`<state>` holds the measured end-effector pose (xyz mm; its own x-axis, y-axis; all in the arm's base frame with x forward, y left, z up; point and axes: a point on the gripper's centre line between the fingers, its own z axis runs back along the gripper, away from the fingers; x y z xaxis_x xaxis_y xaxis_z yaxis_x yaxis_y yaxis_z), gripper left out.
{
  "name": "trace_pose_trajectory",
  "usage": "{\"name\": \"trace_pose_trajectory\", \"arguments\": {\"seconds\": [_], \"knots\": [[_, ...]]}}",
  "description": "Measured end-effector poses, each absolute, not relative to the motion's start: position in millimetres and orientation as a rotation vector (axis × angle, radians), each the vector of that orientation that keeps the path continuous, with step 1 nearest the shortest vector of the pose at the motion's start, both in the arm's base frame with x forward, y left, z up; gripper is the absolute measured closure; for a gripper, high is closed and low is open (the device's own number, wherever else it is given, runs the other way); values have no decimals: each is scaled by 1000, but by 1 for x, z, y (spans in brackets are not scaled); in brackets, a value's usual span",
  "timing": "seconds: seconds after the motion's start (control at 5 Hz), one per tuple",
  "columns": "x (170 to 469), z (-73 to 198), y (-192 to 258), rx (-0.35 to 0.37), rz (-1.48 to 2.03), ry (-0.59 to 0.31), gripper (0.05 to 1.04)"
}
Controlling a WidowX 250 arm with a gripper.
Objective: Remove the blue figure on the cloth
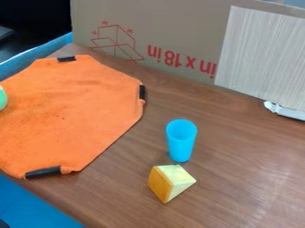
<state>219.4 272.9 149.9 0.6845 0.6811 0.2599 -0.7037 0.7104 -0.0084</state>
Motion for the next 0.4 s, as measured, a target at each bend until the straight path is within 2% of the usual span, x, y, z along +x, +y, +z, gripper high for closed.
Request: {"name": "trace_pose_trajectory", "arguments": {"seconds": [0.2,0.4], "knots": [[220,138,273,79,784,-222,83],[226,118,278,97,806,-193,83]]}}
